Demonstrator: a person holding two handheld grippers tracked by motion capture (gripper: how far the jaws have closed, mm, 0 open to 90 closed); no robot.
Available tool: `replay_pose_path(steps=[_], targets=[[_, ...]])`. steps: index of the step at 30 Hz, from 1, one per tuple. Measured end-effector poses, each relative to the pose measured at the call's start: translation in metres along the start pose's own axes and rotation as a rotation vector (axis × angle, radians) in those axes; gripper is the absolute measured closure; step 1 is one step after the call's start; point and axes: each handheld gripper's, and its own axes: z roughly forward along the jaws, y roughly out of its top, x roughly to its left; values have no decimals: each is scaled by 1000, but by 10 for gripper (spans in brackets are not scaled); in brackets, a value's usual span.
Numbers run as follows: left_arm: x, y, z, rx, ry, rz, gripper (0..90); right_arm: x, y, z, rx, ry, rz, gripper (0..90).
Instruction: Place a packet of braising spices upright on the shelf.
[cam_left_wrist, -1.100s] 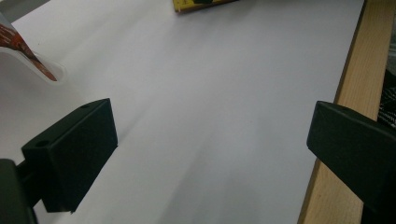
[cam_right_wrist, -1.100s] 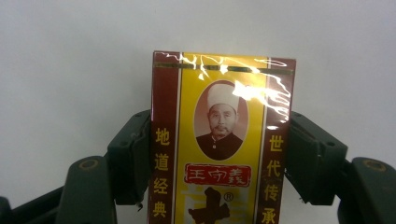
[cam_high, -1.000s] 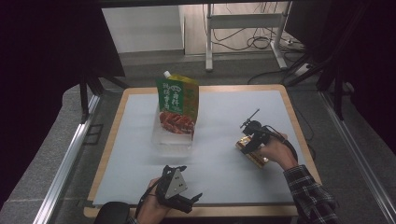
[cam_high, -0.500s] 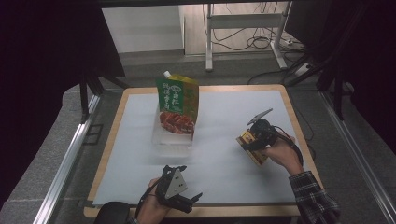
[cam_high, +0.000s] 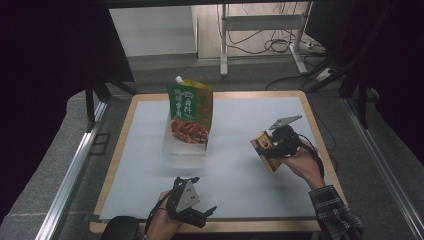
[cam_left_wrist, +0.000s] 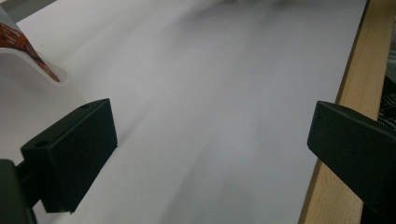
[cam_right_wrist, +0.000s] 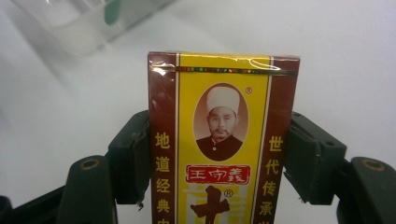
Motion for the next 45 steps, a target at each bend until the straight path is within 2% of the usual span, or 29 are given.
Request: replay_pose_path(steps=[18, 27, 36, 45], targets=[[0, 0, 0, 5, 0, 10, 13, 13, 19, -7, -192, 45, -30, 316], [0, 0, 0, 6, 0, 13, 13, 22, 31, -3, -258, 80, -44, 316], [0, 0, 0, 6, 1, 14, 13, 33, 44, 0, -350, 116, -50, 316], [0, 0, 0, 6, 2, 15, 13, 47, 57, 7, -386, 132, -94, 317]])
